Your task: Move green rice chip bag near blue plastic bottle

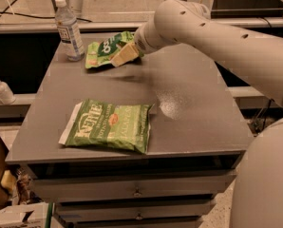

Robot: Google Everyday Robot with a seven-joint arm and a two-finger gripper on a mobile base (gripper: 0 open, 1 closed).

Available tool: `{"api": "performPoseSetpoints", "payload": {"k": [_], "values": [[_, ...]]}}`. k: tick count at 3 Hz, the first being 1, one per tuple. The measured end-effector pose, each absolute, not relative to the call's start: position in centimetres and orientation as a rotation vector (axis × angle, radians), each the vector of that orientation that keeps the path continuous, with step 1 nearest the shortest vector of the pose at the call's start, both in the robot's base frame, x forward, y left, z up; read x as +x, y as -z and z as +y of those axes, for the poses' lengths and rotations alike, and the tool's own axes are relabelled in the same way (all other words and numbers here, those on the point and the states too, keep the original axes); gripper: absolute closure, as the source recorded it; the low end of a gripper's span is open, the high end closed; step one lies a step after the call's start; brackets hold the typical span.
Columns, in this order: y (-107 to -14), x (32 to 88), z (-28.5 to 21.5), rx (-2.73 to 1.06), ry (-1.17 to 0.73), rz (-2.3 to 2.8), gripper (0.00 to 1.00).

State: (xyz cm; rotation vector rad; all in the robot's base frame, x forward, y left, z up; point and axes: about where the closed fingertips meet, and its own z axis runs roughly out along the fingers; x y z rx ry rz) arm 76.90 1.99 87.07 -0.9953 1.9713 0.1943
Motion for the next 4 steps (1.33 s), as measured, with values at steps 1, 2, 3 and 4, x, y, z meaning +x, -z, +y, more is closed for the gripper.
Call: {"api": "performPoseSetpoints", "payload": {"k": [1,2,3,4], "values": [[-87.1,76.3,0.4,-1.031,-0.261,1.981,0.00],[-88.0,75.7,-3.9,-1.084,-0.332,1.958,0.00],[-89.4,75.1,-8.8,-1.095,-0.374,1.924,0.00],[-89.8,74.3,-13.2,-1.087,-0.456,1.904,0.00]]}}
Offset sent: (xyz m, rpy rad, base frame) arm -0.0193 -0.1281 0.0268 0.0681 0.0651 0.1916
